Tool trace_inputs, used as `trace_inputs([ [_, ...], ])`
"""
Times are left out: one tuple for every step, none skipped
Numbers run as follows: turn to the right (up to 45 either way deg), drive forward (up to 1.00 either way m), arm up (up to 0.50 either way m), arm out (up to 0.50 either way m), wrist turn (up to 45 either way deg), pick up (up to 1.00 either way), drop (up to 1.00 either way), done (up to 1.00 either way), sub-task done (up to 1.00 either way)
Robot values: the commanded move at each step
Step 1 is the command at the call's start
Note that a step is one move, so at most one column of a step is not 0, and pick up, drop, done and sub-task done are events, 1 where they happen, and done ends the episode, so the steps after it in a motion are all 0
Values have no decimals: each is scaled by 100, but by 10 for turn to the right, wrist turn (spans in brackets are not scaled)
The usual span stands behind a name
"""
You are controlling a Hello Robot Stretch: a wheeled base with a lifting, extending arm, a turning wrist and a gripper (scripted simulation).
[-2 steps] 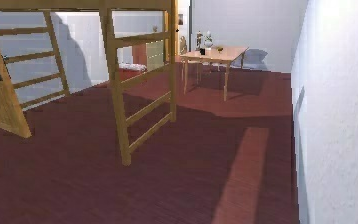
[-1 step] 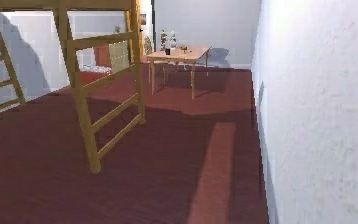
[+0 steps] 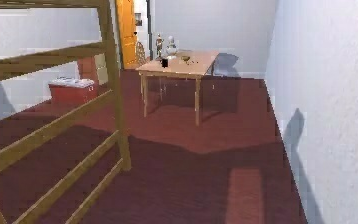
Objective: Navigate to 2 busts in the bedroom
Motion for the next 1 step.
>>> trace_inputs([
  [0, 100, 0, 0, 0, 0, 0, 0, 0],
])
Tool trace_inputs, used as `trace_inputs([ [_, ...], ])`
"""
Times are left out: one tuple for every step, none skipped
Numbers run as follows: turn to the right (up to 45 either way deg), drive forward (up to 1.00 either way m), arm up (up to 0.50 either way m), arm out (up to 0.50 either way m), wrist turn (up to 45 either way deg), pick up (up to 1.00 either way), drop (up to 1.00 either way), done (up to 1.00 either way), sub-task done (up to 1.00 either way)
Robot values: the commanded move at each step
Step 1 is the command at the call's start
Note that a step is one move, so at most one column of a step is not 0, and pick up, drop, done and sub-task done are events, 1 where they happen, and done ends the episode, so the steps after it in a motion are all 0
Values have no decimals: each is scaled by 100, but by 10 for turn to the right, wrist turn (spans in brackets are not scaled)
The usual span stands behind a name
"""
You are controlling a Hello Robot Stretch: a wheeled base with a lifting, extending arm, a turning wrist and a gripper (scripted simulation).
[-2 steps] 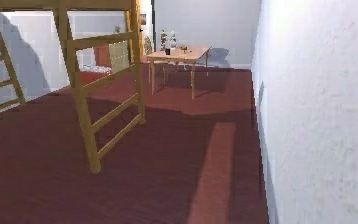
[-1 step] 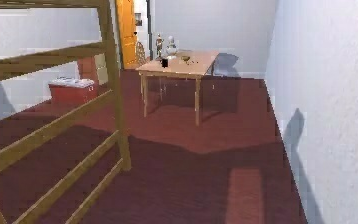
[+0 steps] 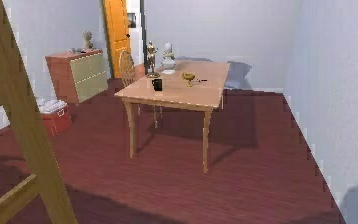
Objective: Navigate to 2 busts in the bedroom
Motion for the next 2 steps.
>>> trace_inputs([
  [0, 75, 0, 0, 0, 0, 0, 0, 0],
  [-240, 0, 0, 0, 0, 0, 0, 0, 0],
])
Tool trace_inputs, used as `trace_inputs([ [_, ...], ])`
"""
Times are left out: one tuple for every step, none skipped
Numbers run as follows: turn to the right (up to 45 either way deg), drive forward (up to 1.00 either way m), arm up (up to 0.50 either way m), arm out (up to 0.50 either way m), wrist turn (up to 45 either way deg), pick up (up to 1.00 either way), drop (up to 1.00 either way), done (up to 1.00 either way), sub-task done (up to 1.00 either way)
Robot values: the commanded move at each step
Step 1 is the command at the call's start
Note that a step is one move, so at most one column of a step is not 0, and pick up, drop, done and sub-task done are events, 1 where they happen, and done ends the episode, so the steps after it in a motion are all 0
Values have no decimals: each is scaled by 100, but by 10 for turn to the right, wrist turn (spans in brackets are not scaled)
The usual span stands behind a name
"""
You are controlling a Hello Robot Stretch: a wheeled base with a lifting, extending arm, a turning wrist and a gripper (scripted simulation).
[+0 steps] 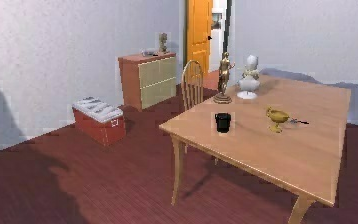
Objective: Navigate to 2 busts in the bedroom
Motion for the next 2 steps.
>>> trace_inputs([
  [0, 45, 0, 0, 0, 0, 0, 0, 0],
  [-450, 0, 0, 0, 0, 0, 0, 0, 0],
])
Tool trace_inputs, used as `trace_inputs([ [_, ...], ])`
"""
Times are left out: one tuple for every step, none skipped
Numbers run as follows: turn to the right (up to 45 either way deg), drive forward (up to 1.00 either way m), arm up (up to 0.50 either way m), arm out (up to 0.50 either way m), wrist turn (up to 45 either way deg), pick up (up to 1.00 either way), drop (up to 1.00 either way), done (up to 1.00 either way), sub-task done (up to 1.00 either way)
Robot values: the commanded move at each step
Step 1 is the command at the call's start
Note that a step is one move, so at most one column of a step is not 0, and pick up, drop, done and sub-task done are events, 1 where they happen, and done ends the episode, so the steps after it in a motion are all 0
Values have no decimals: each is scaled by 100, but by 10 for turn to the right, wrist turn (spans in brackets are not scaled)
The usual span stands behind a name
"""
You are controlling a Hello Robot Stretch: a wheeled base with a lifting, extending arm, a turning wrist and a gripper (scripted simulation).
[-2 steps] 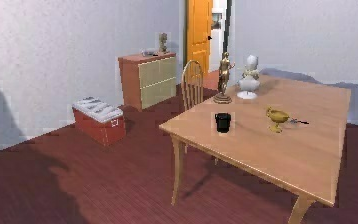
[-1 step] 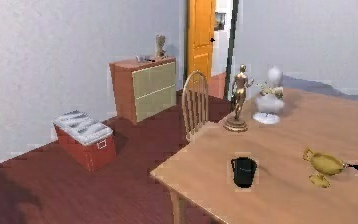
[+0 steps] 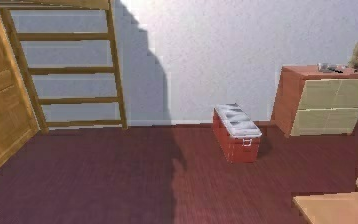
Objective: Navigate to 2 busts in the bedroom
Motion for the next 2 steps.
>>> trace_inputs([
  [-30, 0, 0, 0, 0, 0, 0, 0, 0],
  [0, 75, 0, 0, 0, 0, 0, 0, 0],
])
